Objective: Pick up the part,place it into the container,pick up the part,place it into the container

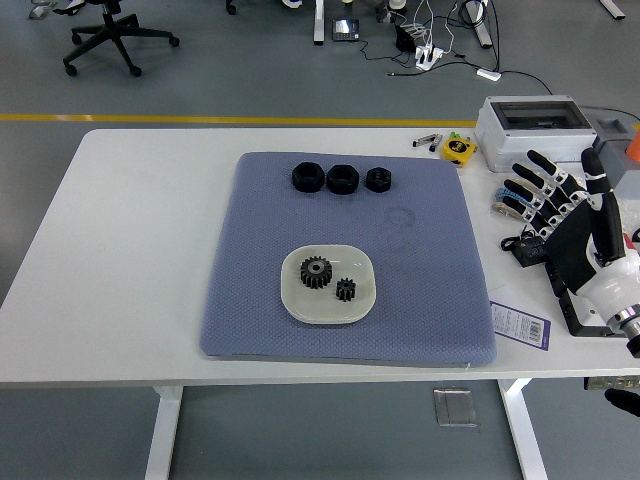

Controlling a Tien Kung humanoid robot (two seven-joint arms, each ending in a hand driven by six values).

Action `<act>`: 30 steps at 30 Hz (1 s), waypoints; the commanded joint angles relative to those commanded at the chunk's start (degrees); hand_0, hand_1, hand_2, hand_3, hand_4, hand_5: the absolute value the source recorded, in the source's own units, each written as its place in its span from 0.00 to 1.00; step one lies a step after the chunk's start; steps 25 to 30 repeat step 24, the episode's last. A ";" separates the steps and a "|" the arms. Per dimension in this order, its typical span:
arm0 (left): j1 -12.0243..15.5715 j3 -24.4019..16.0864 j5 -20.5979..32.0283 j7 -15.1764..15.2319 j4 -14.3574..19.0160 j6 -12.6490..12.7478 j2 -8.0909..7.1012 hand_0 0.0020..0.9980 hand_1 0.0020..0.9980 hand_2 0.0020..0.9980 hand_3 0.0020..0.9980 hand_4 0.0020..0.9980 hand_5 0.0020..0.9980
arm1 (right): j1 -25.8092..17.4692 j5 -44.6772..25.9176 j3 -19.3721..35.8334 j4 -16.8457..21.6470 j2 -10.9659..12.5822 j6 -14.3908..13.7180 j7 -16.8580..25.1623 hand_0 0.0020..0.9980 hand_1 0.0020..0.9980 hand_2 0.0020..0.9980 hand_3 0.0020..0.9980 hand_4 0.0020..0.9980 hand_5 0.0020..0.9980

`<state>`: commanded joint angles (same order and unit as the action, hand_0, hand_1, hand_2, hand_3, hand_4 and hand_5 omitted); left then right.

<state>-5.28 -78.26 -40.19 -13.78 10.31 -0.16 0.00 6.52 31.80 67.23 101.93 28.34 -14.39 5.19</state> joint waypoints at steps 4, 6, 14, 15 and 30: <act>0.30 -3.90 -4.48 -1.20 0.00 0.50 0.00 0.98 0.97 0.99 0.84 0.73 0.74 | -0.63 0.06 0.54 0.00 -0.19 0.10 0.10 0.88 0.83 0.85 0.89 1.00 0.94; 0.33 -5.60 -6.39 -1.56 0.00 0.42 0.00 0.98 0.97 0.99 0.82 0.72 0.74 | -0.88 -0.24 0.84 0.00 -0.47 0.17 0.19 0.88 0.83 0.85 0.89 1.00 0.94; -0.14 -7.81 -8.67 -1.81 0.00 -0.34 0.00 0.98 0.97 0.99 0.80 0.69 0.72 | -1.14 0.00 1.02 0.00 -1.26 -1.03 0.58 0.88 0.83 0.85 0.90 1.00 0.93; -0.21 -7.97 -8.82 -1.81 0.00 -0.44 0.00 0.98 0.97 0.99 0.80 0.69 0.72 | -1.13 -0.02 1.04 0.00 -1.31 -1.29 0.63 0.88 0.83 0.85 0.90 1.00 0.93; -1.41 -2.29 -2.54 -2.58 0.00 -1.64 0.00 0.98 0.98 1.00 0.80 0.69 0.72 | -0.32 0.76 1.26 0.00 -1.60 -2.07 0.10 0.87 0.83 0.85 0.90 1.00 0.94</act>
